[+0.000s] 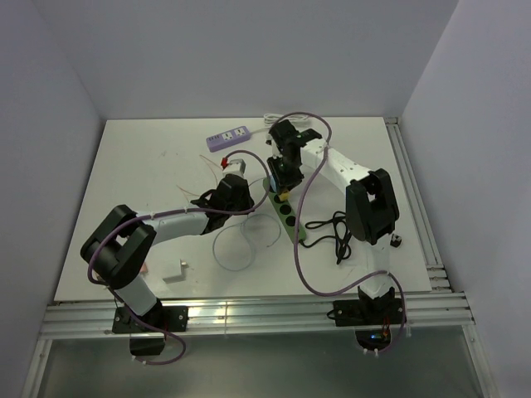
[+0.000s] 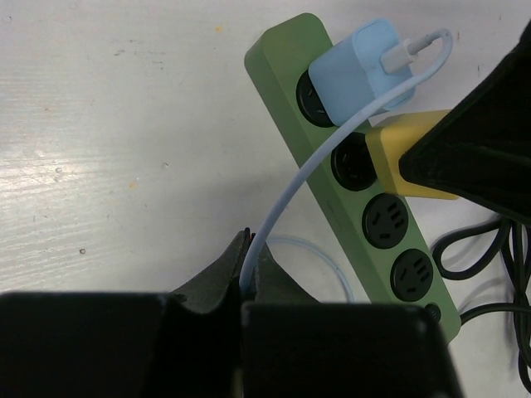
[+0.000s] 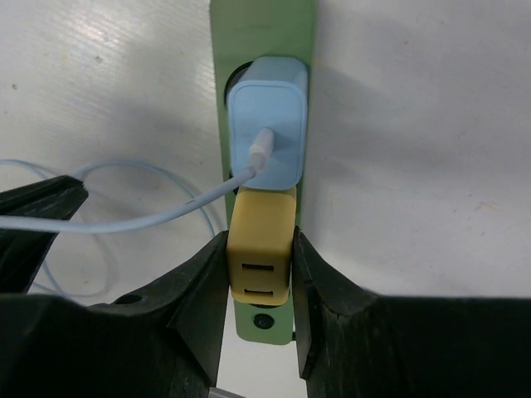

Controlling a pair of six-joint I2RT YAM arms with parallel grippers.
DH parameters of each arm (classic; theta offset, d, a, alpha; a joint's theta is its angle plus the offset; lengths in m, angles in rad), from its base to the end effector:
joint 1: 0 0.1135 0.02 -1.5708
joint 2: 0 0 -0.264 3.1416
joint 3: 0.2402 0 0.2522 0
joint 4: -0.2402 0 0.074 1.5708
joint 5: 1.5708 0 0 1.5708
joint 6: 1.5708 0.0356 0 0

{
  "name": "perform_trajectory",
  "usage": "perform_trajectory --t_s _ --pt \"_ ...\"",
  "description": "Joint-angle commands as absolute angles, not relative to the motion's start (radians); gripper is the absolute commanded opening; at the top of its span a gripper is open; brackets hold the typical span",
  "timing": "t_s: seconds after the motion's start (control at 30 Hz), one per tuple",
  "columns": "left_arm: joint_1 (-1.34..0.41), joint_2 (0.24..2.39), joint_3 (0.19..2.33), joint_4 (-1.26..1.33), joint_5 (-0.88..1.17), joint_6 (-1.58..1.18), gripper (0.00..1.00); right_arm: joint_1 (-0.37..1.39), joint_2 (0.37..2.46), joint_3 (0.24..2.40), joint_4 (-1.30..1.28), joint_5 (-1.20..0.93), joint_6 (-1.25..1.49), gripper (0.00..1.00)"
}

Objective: Insert the plug

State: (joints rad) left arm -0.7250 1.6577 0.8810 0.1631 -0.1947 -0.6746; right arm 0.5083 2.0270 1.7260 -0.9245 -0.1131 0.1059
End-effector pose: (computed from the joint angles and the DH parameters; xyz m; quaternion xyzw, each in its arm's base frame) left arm 0.2656 -0.2261 0.1849 -0.0225 0.8843 -0.2292 0.4062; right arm 0.3694 0.2104 0.2323 -0.2061 0.9618 0.1049 0.1467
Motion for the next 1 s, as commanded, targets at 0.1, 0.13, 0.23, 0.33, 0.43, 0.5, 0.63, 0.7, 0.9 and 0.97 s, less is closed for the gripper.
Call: perform_trajectory --t_s 0.1,0.13,0.23,0.33,0.43,0.5,0.63,0.7,0.9,0.97 --pt "-0.718 1.649 0.881 0.198 -0.170 -0.687 0.03 0.512 2.023 1.680 -0.842 -0.068 0.092 0.00" --pt "-0.718 1.649 0.882 0.199 -0.170 -0.687 0.03 0.512 2.022 1.663 -0.833 -0.058 0.092 0.00" --pt "-0.718 1.649 0.882 0.198 -0.173 -0.683 0.03 0.511 2.025 1.649 -0.812 -0.042 0.094 0.00" --pt "-0.718 1.652 0.884 0.192 -0.176 -0.683 0.02 0.511 2.046 1.652 -0.810 -0.040 0.094 0.00" --pt "-0.716 1.655 0.884 0.195 -0.169 -0.686 0.02 0.514 2.078 1.652 -0.825 -0.012 0.109 0.00" --pt "-0.716 1.658 0.882 0.196 -0.166 -0.689 0.02 0.526 2.060 1.608 -0.780 -0.002 0.138 0.00" --pt "-0.716 1.658 0.876 0.199 -0.155 -0.695 0.02 0.561 1.982 1.354 -0.628 0.035 0.205 0.00" --pt "-0.716 1.660 0.874 0.198 -0.152 -0.695 0.02 0.574 1.970 1.286 -0.550 0.055 0.250 0.00" --pt "-0.715 1.670 0.900 0.184 -0.127 -0.696 0.02 0.604 2.014 1.207 -0.502 0.121 0.331 0.00" --pt "-0.715 1.674 0.910 0.181 -0.117 -0.701 0.02 0.620 2.010 1.137 -0.473 0.121 0.360 0.00"
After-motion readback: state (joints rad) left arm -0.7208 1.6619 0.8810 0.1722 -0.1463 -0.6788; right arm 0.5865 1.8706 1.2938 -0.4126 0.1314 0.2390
